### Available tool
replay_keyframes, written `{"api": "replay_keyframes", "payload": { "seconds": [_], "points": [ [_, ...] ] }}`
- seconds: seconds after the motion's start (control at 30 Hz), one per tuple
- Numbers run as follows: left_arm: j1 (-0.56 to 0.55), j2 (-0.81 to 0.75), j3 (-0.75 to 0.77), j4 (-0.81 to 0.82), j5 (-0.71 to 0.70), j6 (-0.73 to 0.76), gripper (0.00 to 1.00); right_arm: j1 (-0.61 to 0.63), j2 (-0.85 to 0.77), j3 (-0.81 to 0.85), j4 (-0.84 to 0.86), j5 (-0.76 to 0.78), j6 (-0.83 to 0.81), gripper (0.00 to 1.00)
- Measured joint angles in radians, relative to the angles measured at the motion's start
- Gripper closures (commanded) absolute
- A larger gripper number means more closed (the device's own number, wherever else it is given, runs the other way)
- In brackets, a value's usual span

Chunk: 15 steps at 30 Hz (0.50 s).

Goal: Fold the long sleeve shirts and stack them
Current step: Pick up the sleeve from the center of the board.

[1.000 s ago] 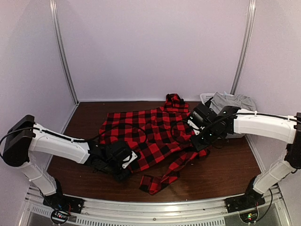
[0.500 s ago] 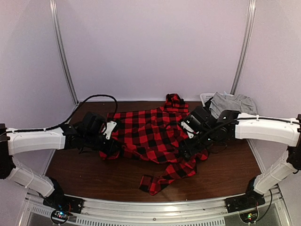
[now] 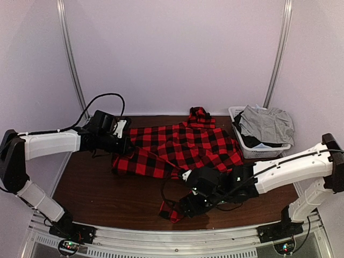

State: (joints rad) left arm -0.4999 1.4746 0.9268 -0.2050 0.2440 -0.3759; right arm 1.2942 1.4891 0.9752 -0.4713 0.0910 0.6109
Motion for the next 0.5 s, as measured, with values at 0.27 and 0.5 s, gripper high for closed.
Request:
{"api": "replay_keyframes", "payload": {
  "seconds": [0.27,0.5],
  "points": [
    [0.002,0.014,0.043,0.009,0.000,0.001,1.00,0.063,0.206,0.027,0.094,-0.009,0.039,0.20],
    [0.002,0.014,0.048,0.010,-0.005,0.003,1.00,0.069,0.291,0.050,0.103,-0.005,0.056,0.52]
  ]
}}
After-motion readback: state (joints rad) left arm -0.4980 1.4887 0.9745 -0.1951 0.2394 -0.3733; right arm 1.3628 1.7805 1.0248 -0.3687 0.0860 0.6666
